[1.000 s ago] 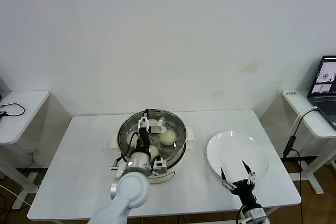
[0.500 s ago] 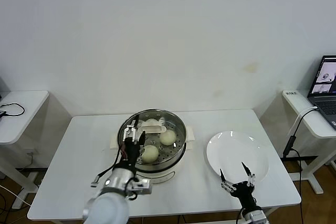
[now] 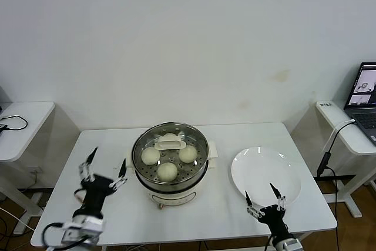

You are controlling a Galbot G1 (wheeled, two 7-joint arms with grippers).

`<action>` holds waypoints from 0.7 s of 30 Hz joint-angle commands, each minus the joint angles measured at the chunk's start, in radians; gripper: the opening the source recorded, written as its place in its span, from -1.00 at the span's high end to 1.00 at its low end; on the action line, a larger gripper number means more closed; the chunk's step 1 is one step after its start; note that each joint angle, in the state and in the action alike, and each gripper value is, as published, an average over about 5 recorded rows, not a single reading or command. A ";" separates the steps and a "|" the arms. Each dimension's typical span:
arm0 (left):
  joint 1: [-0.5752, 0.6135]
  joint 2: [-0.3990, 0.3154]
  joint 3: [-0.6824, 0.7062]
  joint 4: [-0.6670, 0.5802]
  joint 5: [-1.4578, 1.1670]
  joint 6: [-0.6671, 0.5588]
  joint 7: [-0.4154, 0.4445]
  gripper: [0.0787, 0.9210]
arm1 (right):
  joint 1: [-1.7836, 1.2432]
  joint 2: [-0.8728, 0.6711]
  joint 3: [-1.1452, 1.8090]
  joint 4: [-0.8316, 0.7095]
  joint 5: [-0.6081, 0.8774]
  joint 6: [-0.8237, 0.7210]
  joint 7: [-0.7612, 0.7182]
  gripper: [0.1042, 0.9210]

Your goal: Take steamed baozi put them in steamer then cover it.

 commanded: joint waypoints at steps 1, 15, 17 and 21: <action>0.256 -0.044 -0.217 0.093 -0.732 -0.271 -0.151 -0.77 | -0.090 -0.118 -0.069 0.072 0.162 -0.040 0.009 -0.76; 0.257 -0.062 -0.164 0.191 -0.675 -0.313 -0.084 -0.77 | -0.137 -0.135 -0.063 0.113 0.190 -0.078 0.029 -0.76; 0.254 -0.064 -0.159 0.197 -0.670 -0.309 -0.080 -0.77 | -0.138 -0.137 -0.062 0.116 0.194 -0.086 0.030 -0.76; 0.253 -0.070 -0.145 0.201 -0.656 -0.306 -0.072 -0.77 | -0.141 -0.141 -0.066 0.122 0.204 -0.109 0.033 -0.76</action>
